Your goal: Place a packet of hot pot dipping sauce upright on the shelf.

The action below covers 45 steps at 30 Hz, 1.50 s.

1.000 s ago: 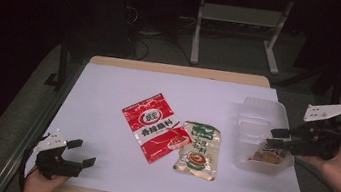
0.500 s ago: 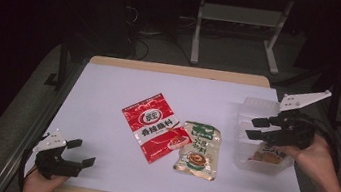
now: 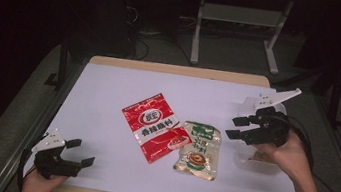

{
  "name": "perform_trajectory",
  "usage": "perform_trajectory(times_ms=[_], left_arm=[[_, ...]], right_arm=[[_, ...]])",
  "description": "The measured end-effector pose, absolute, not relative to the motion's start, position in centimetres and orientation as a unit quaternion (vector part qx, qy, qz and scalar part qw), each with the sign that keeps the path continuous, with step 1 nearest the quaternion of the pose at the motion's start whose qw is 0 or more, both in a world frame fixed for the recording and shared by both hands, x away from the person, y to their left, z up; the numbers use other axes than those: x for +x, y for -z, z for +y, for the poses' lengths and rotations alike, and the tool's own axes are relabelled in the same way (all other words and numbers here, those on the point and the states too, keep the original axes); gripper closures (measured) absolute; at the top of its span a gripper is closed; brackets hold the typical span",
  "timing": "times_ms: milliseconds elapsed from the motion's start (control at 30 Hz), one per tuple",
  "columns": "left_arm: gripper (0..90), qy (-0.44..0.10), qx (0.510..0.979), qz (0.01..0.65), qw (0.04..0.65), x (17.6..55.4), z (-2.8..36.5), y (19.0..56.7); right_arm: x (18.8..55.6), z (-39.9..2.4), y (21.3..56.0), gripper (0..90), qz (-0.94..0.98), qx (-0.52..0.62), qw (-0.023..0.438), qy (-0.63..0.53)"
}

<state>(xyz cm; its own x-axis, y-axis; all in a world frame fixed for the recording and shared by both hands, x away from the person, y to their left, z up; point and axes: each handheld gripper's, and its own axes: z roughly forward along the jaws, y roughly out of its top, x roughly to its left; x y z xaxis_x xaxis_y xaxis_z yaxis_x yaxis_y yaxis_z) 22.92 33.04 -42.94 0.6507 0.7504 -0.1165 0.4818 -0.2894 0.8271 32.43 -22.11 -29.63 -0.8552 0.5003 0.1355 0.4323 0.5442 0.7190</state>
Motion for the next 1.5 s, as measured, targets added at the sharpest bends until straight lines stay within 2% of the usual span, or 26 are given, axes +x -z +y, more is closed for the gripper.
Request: perform_trajectory(times_ms=[733, 1033, 1500], left_arm=[[14.5, -0.148, 0.788, 0.39, 0.452, 22.9, 33.2, 42.9], [14.5, -0.149, 0.787, 0.393, 0.453, 22.8, 33.3, 42.8], [14.4, -0.148, 0.786, 0.389, 0.458, 22.8, 33.4, 42.7]], right_arm=[[34.1, -16.5, 32.5, 41.4, 0.891, 0.255, 0.022, -0.375], [36.2, -13.8, 34.5, 39.6, 0.898, 0.267, 0.023, -0.349], [39.9, -13.1, 38.5, 37.3, 0.903, 0.317, 0.033, -0.287]])
